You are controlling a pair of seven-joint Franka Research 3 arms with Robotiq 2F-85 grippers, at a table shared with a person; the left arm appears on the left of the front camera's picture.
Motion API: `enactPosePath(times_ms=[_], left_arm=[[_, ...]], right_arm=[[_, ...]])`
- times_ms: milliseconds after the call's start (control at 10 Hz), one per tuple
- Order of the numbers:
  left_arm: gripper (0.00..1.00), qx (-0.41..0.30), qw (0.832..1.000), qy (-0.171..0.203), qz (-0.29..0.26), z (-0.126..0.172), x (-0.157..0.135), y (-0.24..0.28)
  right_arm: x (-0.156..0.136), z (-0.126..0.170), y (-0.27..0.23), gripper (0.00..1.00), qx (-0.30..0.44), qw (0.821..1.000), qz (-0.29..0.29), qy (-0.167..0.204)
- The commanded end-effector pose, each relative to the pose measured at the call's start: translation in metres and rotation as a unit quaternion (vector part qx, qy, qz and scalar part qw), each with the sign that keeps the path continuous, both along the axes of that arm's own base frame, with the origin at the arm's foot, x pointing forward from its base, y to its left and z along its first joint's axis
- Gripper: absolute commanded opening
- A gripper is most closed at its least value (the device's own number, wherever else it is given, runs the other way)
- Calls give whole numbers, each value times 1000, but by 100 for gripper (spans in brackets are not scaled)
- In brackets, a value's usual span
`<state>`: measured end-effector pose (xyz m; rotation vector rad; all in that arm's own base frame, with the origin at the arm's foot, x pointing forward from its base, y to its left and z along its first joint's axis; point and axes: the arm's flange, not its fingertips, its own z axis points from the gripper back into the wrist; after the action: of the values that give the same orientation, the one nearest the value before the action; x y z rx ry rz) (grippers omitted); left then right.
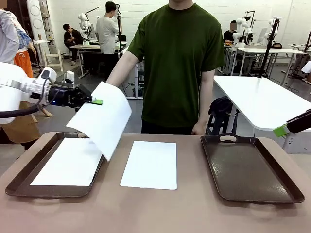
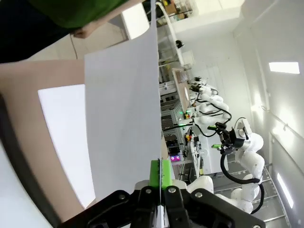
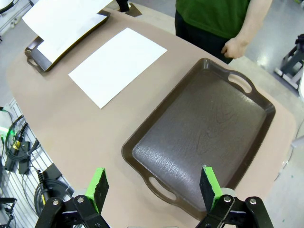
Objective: Sort the A4 documents.
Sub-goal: Place the A4 Paper in the designated Handle tray.
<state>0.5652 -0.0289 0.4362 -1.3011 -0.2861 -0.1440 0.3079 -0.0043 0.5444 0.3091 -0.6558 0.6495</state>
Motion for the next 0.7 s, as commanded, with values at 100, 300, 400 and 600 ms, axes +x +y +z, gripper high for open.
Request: enactPosePath(times_ms=[100,300,400,600], left_arm=[[1,26,999,38,18,3,-25,18],[1,40,996,65,43,-5,-39,39],[1,45,994,76,58,-9,-43,49],[1,46,992,91,72,-30,-54,63]], right_arm=[[1,-2,0,100,8,1000,6,2],[1,-2,0,100,8,1000,6,2],[1,-2,0,100,8,1000,6,2],[1,-2,0,100,8,1000,6,2]])
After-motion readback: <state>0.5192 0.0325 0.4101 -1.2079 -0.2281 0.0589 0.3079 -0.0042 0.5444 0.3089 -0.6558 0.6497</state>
